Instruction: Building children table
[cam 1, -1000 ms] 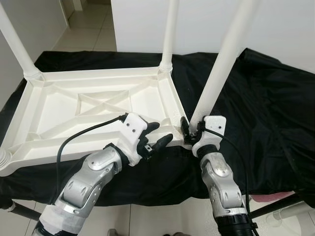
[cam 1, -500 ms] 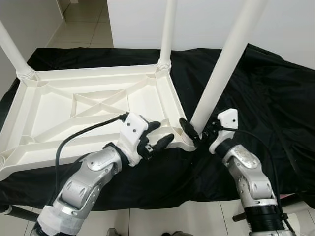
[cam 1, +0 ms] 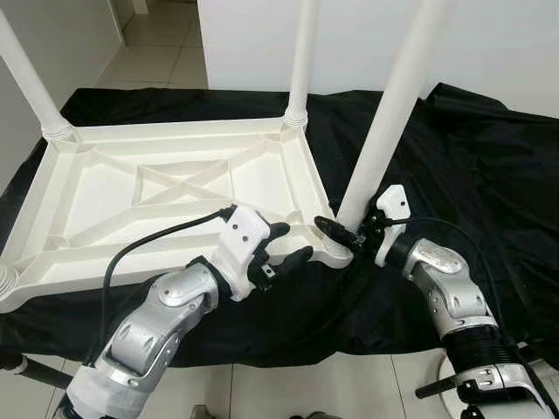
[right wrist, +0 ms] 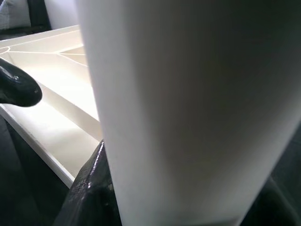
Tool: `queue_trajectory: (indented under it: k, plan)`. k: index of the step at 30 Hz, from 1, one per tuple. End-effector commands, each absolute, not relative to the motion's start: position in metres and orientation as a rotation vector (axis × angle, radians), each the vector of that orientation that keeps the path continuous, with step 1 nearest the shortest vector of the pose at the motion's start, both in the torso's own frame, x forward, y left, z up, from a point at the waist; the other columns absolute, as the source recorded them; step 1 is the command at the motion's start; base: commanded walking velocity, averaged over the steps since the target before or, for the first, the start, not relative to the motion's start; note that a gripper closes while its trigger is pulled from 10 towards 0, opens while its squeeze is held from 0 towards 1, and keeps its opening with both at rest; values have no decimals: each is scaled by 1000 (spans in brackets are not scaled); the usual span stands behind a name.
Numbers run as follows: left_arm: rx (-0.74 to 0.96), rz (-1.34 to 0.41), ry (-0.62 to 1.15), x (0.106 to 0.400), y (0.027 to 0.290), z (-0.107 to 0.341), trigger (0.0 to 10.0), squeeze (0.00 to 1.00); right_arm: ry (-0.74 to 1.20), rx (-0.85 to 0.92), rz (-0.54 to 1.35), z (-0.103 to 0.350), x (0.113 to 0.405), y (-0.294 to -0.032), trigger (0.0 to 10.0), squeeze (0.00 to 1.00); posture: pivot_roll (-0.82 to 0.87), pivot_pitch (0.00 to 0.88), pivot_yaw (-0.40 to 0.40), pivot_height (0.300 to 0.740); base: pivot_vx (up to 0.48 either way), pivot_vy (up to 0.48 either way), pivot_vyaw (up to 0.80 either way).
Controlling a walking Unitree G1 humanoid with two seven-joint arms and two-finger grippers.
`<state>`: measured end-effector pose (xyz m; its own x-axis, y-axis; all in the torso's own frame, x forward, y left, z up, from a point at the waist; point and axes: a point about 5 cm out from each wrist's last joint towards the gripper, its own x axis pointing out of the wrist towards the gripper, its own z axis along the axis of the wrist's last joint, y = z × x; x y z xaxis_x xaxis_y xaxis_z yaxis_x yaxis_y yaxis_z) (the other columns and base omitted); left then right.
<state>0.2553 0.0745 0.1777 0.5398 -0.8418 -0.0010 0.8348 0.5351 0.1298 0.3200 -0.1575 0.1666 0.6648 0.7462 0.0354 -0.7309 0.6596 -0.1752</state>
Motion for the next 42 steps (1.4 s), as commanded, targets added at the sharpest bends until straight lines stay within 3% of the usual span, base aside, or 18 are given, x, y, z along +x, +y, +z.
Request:
queue_trajectory:
  k: [1, 2, 12, 17, 20, 26, 31, 32, 42]
  plan:
    - [120, -1037, -57, 250, 72, 177, 10000, 0, -85, -124, 845, 160, 315, -160, 0, 0, -31, 89, -25, 740, 0, 0, 0]
    - [119, -1033, -58, 250, 72, 177, 10000, 0, -90, -103, 824, 160, 313, -160, 10000, 0, -37, 95, -20, 740, 0, 0, 0]
    - [118, -1050, -56, 251, 72, 177, 10000, 0, -127, -13, 538, 162, 302, -153, 10000, 0, -62, 105, -8, 740, 0, 0, 0]
    - [116, -1077, -66, 250, 69, 177, 10000, 0, -125, 55, 306, 158, 295, -143, 10000, 0, -69, 111, -8, 740, 0, 0, 0]
    - [109, -1040, -74, 252, 71, 176, 10000, 0, -116, 91, 75, 158, 286, -127, 10000, 0, -69, 121, -13, 740, 0, 0, 0]
    - [111, -1033, -71, 250, 72, 176, 10000, 0, -107, 169, 21, 160, 285, -116, 10000, 0, -61, 129, -9, 740, 0, 0, 0]
    - [115, -1035, -65, 249, 74, 175, 10000, 0, -125, 203, 25, 162, 285, -126, 10000, 0, -63, 132, -4, 740, 0, 0, 0]
    - [123, -1037, -62, 250, 75, 175, 10000, 0, -134, 191, 28, 162, 284, -132, 10000, 1000, -61, 133, -4, 740, 0, 0, 0]
    - [106, -996, -60, 254, 79, 177, 10000, 0, -157, 141, 139, 162, 278, -138, 10000, 1000, -65, 138, -19, 740, 0, 0, 0]
